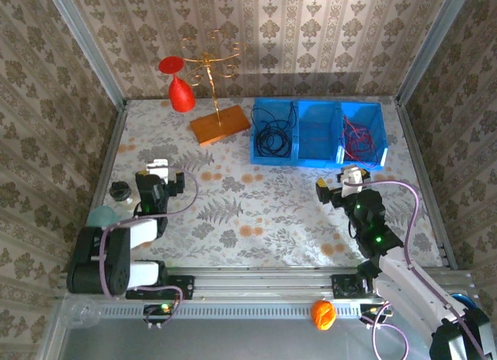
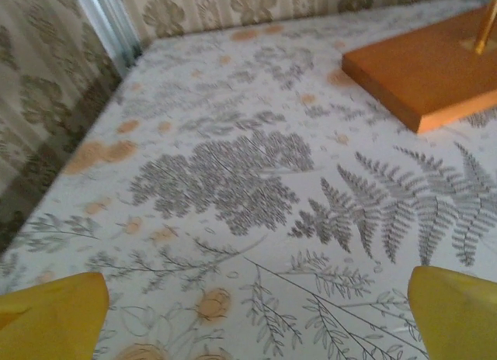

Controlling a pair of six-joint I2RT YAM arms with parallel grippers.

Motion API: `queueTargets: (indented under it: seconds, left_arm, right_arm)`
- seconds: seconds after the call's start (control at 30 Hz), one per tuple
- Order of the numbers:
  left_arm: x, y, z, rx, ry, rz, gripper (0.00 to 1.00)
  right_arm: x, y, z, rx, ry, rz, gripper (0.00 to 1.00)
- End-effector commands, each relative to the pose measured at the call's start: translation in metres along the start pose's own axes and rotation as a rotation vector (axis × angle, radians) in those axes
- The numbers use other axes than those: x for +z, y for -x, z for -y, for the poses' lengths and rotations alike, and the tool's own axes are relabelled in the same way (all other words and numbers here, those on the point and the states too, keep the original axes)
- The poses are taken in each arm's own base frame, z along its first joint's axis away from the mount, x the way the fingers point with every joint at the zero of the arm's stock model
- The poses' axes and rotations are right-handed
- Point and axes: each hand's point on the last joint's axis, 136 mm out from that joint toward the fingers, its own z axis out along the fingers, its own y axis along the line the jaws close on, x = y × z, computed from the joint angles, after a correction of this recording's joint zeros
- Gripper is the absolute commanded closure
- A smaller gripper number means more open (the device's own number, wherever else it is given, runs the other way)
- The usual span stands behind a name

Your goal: Untangle the cables

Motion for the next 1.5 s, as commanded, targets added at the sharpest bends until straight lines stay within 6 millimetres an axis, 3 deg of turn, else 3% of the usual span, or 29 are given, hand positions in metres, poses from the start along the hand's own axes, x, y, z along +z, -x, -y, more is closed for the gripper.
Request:
queueTargets:
  seconds: [0.0, 0.13, 0.3, 0.73, 0.83, 1.0, 1.17, 1.47]
  left_arm:
    - [0.009, 0.023, -0.001, -0.014, -0.022, 0.148, 0.0]
    - [0.02, 0.009, -0.004, -0.027, -0.014, 0.09, 0.0]
    - [0.04, 0.013, 0.006, -0.002, -0.084, 0.016, 0.0]
    - [0.041, 0.011, 0.002, -0.023, -0.085, 0.008, 0.0]
    - [0.041, 0.011, 0.002, -0.024, -0.085, 0.008, 0.0]
    - [0.041, 0.011, 0.002, -0.023, -0.085, 0.006, 0.0]
    - [0.041, 0.012, 0.002, -0.023, -0.084, 0.009, 0.0]
    - [0.041, 0.011, 0.002, -0.023, -0.084, 0.008, 0.0]
  right_arm:
    - [0.007, 0.003, 0.008, -0.001, -0.018, 0.047, 0.0]
    - [0.02, -0.006, 0.017, 0.014, -0.042, 0.048, 0.0]
    - [0.049, -0.026, 0.031, 0.043, -0.067, 0.005, 0.0]
    - [0.076, -0.037, 0.072, 0.2, -0.191, -0.068, 0.0]
    - [0.078, -0.036, 0.068, 0.219, -0.164, -0.04, 0.0]
    - [0.094, -0.065, 0.064, 0.219, -0.157, -0.065, 0.0]
    - [0.111, -0.068, 0.068, 0.223, -0.165, -0.153, 0.0]
    - [0.113, -0.067, 0.066, 0.21, -0.158, -0.168, 0.0]
